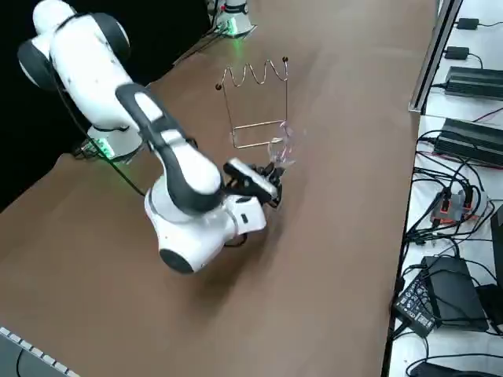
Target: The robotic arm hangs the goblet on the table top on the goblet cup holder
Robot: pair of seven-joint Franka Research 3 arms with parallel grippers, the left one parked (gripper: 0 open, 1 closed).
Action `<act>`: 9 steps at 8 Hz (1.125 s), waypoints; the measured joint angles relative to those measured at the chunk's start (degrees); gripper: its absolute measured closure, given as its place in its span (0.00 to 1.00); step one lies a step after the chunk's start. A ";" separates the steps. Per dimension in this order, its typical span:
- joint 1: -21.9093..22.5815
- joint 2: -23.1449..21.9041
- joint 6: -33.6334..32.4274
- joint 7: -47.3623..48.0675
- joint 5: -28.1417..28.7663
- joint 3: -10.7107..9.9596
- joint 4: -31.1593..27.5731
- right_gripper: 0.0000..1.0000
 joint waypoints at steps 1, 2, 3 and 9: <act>0.50 -2.20 -0.28 4.56 -0.37 0.05 0.04 0.90; 1.19 -4.22 -0.43 9.38 -1.07 0.08 0.07 0.90; 1.93 -6.02 -0.47 14.52 -1.86 0.09 0.08 0.90; 7.26 -14.12 -0.26 47.09 -12.00 0.15 0.19 0.90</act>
